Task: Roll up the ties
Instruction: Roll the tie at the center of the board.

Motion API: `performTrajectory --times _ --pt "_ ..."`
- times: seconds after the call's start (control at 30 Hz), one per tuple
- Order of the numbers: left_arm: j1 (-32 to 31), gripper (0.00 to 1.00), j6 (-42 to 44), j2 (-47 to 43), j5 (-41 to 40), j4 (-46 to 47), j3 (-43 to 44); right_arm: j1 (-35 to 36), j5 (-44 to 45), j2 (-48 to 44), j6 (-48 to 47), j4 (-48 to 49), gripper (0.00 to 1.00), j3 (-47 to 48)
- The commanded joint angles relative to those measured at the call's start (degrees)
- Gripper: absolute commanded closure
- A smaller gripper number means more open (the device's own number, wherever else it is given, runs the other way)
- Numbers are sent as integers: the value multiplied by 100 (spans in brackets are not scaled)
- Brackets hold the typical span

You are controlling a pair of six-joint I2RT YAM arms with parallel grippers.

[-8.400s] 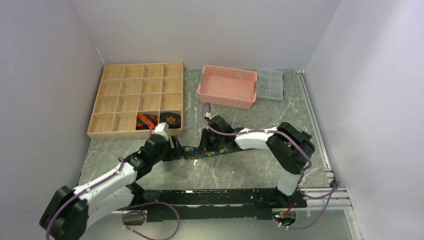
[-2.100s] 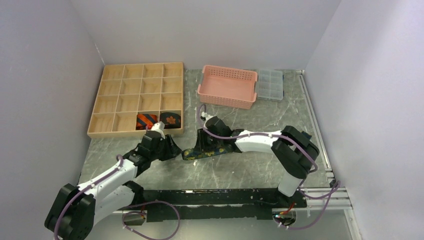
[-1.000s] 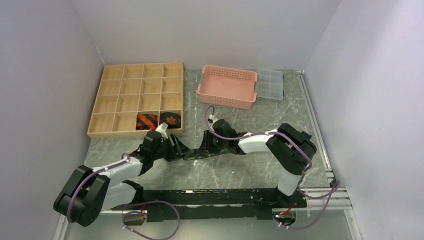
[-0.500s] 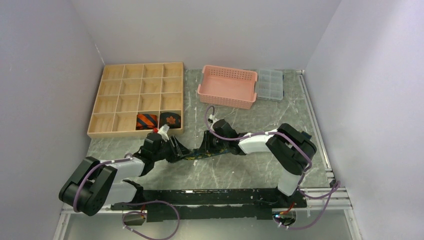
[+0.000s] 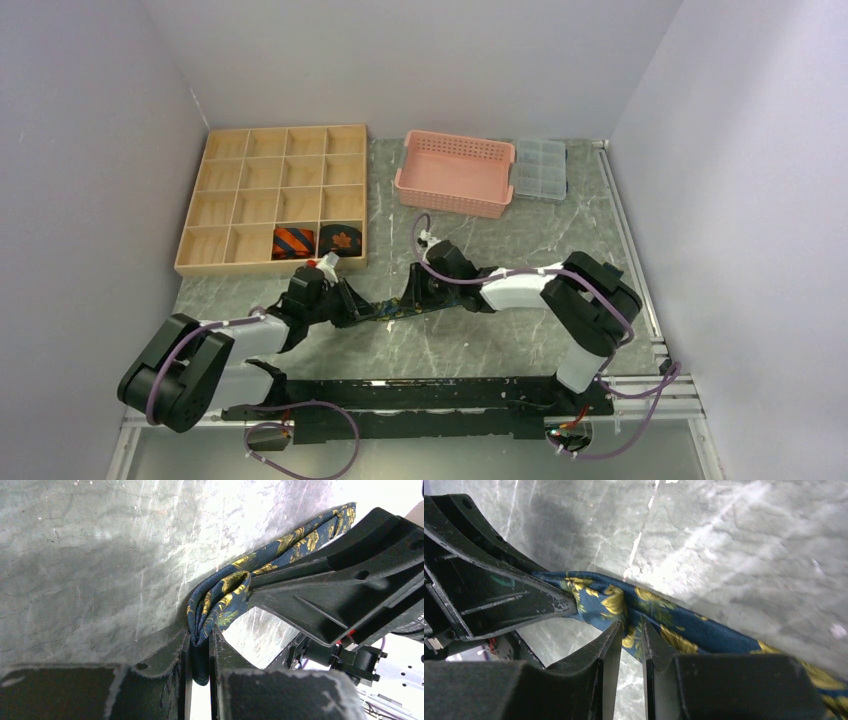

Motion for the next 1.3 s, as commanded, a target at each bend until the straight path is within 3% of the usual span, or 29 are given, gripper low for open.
performTrajectory --times 0.0,0.33,0.57,0.9,1.27 --pt "5 94 194 -148 38 -407 209 53 470 -630 -290 -655 74 -40" --pt "-2 97 543 -546 -105 -1554 583 334 502 -207 -552 -1066 77 614" --pt "-174 97 1025 -735 -588 -3068 1220 385 343 310 -558 -921 80 645" --pt "-984 97 1368 -183 -2266 -5625 2748 603 89 928 -476 -727 85 1048" --pt "-1105 97 948 -242 -3524 -7578 3491 842 -118 1532 86 -152 86 1551"
